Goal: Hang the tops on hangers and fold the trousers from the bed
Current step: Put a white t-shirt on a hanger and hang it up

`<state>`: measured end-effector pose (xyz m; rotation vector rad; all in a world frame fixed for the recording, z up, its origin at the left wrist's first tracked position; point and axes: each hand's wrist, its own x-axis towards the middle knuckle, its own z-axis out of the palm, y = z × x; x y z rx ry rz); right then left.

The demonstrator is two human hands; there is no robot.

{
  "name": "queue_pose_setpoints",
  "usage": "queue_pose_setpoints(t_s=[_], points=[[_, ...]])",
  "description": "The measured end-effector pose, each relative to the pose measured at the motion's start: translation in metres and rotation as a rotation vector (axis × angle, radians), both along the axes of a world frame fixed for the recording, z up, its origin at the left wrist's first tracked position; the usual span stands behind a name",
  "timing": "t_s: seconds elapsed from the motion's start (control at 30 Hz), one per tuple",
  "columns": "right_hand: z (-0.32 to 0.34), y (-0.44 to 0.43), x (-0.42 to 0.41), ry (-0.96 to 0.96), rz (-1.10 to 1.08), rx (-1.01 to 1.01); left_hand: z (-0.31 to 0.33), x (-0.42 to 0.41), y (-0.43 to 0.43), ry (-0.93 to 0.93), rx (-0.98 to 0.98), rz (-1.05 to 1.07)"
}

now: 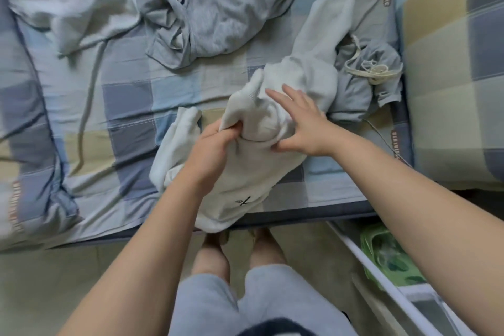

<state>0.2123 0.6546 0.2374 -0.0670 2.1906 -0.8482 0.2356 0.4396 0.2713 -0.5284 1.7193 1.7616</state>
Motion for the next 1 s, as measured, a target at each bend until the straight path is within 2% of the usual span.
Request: queue_pose_setpoints(t_s=[0.2,0.37,0.5,0.6,0.77,0.9,1.0], points=[[0.139,-0.034,0.006,0.088,0.040,-0.230,0.138,-0.011,-0.026,0.212,-0.001,0.030],[0.245,-0.064,0.008,0.111,-0.131,-0.583,0.242,-0.018,-0.061,0.409,0.035,0.060],[0.321,-0.093,0.003,0.237,-0.191,-0.736,0.318,-0.021,-0.092,0.622,0.057,0.063],[0.367,-0.117,-0.003,0.302,-0.087,-0.694,0.364,-0.024,-0.114,0.823,0.082,0.043],[0.435,-0.151,-0.015,0.608,-0.067,-0.616,0.422,-0.030,-0.154,1.032,0.063,0.129],[0.483,-0.185,-0.022,0.832,-0.053,-0.560,0.459,-0.032,-0.183,0.975,-0.089,0.178],[0.507,-0.213,-0.023,0.929,-0.034,-0.491,0.477,-0.029,-0.204,0.822,-0.022,0.027]])
